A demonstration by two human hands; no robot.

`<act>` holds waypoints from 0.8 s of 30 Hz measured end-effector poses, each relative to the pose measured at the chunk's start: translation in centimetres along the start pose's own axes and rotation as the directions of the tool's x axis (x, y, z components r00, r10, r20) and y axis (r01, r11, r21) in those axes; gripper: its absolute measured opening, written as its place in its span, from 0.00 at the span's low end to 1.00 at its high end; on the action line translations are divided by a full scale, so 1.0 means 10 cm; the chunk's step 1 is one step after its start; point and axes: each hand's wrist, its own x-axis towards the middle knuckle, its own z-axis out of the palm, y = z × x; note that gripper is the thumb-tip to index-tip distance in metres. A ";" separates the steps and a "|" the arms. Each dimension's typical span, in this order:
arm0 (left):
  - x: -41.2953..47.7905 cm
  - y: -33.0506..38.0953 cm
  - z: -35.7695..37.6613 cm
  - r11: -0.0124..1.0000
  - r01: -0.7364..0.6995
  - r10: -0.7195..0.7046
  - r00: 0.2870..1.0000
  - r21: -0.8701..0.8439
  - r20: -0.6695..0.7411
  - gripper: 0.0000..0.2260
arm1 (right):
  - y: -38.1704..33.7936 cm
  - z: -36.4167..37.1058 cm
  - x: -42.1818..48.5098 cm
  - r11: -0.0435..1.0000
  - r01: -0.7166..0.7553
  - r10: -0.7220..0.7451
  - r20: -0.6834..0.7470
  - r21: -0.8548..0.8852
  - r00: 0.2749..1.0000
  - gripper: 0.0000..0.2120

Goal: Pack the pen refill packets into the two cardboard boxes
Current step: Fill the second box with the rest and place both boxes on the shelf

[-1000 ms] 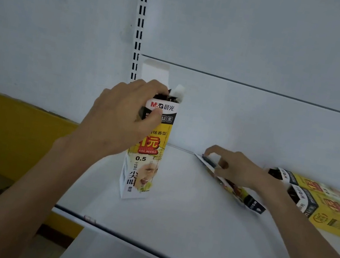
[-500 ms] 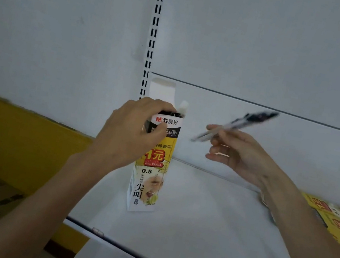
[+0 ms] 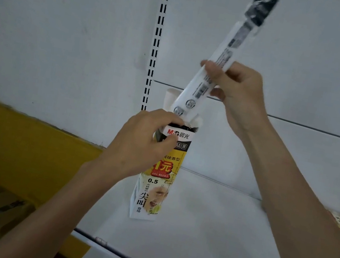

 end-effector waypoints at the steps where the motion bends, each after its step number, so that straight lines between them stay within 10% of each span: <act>1: 0.00 -0.01 0.00 1.000 -0.004 0.004 1.000 0.001 0.001 0.08 | 0.05 0.03 -0.01 0.997 -0.017 0.020 0.038 -0.080 0.999 0.02; 9: -0.12 -0.17 0.13 0.980 -0.010 -0.025 0.985 -0.199 -0.173 0.16 | 0.33 0.06 -0.20 0.934 -0.242 0.335 0.404 -0.264 0.851 0.08; 16: -0.17 -0.20 0.21 0.900 0.221 -0.279 0.954 -0.375 -0.108 0.34 | 0.23 -0.01 -0.15 0.971 -0.171 0.211 0.271 -0.165 0.939 0.04; 20: -0.26 -0.26 0.31 0.850 0.302 -0.344 0.939 -0.432 -0.020 0.28 | 0.24 0.01 -0.22 0.915 -0.167 0.303 0.351 -0.368 0.886 0.03; 24: -0.30 -0.30 0.39 0.836 0.286 -0.350 0.935 -0.467 -0.054 0.20 | 0.14 0.02 -0.22 0.972 -0.108 0.166 0.289 -0.207 0.943 0.03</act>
